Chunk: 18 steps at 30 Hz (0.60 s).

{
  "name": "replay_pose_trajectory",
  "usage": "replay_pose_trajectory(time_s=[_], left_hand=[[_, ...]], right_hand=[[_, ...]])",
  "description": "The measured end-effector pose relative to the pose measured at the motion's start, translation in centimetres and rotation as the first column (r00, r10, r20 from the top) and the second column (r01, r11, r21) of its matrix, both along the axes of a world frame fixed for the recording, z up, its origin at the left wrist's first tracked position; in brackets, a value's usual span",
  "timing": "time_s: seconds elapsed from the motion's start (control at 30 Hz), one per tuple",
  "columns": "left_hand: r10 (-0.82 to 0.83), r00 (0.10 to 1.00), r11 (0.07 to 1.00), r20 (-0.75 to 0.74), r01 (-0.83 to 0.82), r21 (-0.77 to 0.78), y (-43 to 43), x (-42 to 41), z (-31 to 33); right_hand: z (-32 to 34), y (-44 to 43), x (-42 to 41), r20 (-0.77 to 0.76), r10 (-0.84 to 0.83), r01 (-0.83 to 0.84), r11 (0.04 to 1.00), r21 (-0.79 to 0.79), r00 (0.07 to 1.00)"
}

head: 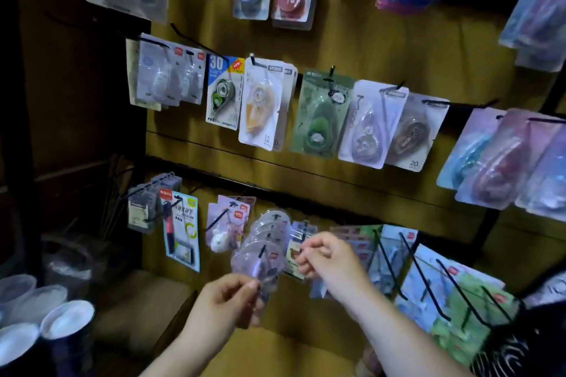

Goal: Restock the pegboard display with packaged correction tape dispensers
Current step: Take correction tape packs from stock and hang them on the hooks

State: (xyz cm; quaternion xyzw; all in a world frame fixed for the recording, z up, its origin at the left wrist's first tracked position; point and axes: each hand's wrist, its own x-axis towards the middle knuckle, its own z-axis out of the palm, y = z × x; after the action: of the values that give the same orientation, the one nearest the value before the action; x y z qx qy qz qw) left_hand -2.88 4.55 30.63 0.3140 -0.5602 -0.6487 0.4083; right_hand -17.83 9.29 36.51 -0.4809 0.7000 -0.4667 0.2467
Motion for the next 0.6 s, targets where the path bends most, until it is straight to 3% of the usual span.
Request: replay_pose_trajectory(time_s=[0.2, 0.37, 0.47, 0.6], left_hand=[[-0.082, 0.970, 0.985, 0.230, 0.043, 0.167, 2.5, -3.5, -7.7], [-0.207, 0.903, 0.956, 0.376, 0.104, 0.276, 3.9, -7.5, -13.4], [-0.253, 0.871, 0.941, 0.422, 0.121, 0.315, 4.9, -9.7, -17.2], [-0.299, 0.824, 0.925, 0.481, 0.126, 0.358, 6.2, -12.1, -22.1]], right_hand=[[-10.1, 5.6, -5.7, 0.195, -0.183, 0.134, 0.961, 0.240, 0.963], [-16.8, 8.9, -9.3, 0.504, -0.455, 0.271, 0.877, 0.396, 0.734], [-20.4, 10.4, -11.1, 0.486, -0.562, 0.323, 0.809, 0.491, 0.669], [-23.6, 11.3, -13.5, 0.327, -0.589, 0.363, 0.757, 0.543, 0.739]])
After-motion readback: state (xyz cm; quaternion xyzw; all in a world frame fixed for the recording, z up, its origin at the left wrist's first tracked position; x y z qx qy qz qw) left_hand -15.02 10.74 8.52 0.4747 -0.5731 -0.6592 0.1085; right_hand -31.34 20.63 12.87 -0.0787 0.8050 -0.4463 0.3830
